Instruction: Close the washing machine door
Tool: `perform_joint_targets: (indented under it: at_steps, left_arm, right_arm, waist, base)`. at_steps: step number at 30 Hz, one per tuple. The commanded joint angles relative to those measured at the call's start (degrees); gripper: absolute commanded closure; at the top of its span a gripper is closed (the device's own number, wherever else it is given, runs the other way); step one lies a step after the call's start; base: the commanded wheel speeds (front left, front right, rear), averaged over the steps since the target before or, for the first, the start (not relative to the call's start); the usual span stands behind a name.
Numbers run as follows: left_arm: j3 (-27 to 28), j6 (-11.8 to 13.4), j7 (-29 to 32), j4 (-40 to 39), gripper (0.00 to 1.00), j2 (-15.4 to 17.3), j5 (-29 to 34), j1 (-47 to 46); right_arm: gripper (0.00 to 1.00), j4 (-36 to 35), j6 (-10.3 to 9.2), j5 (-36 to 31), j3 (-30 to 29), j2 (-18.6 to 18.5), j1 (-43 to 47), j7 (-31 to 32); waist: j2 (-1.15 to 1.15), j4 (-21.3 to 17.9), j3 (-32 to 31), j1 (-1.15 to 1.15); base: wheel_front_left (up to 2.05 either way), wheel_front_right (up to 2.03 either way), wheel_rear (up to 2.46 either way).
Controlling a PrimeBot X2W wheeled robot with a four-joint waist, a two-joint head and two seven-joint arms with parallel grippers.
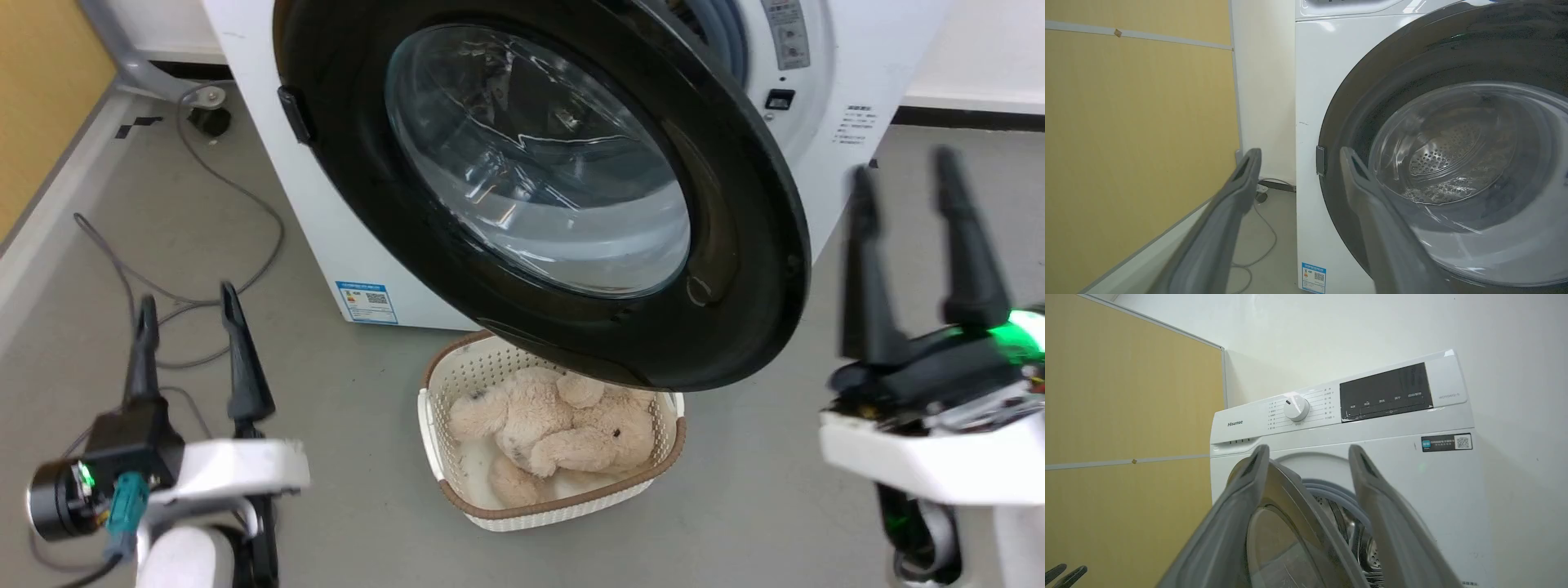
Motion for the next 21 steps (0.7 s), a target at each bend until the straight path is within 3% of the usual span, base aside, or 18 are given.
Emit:
perform_joint_targets:
  at_steps: [1,2,3,7,13,21]
  left_arm:
    - [0.53,-0.95,-0.24,-0.16,0.00,-0.61,0.43,1.24]
    - [0.76,-1.89,-0.24,-0.49,0.00,-0.93,0.62,1.87]
    - [0.94,-2.69,-0.24,-0.79,0.00,-1.15,1.03,2.43]
    - [1.23,-5.69,-0.25,-1.78,0.00,-2.26,2.54,4.10]
    - [1.61,-8.07,-0.25,-1.74,0.00,-4.19,4.22,4.67]
    - [2.58,-9.25,-0.25,-2.10,0.00,-6.12,5.21,3.52]
  right_arm:
    - [0.53,-0.43,0.05,-0.16,1.49,-1.19,-0.99,-0.24]
    - [0.85,-0.48,0.05,-0.11,2.87,-1.96,-1.16,-0.24]
    - [1.00,-0.32,0.05,0.16,4.37,-2.81,-1.24,-0.24]
    - [1.00,1.53,0.05,0.74,10.08,-6.93,-1.42,-0.24]
    - [1.00,7.25,0.05,0.78,17.32,-13.46,-1.09,-0.24]
    - [1.00,15.57,0.05,0.54,18.73,-17.70,-0.53,-0.24]
  waist:
    - [0.00,0.38,0.07,0.00]
    - [0.00,0.58,0.18,0.00]
    - [0.00,0.77,0.29,0.00]
    - [0.00,1.29,0.92,0.00]
    - [0.00,1.89,2.67,0.00]
    - [0.00,2.13,5.43,0.00]
  base:
    - [0.00,0.00,0.00]
    - [0.00,0.00,0.00]
    - [0.00,0.00,0.00]
    - [0.00,0.00,0.00]
    - [0.00,0.00,0.00]
    - [0.00,0.00,0.00]
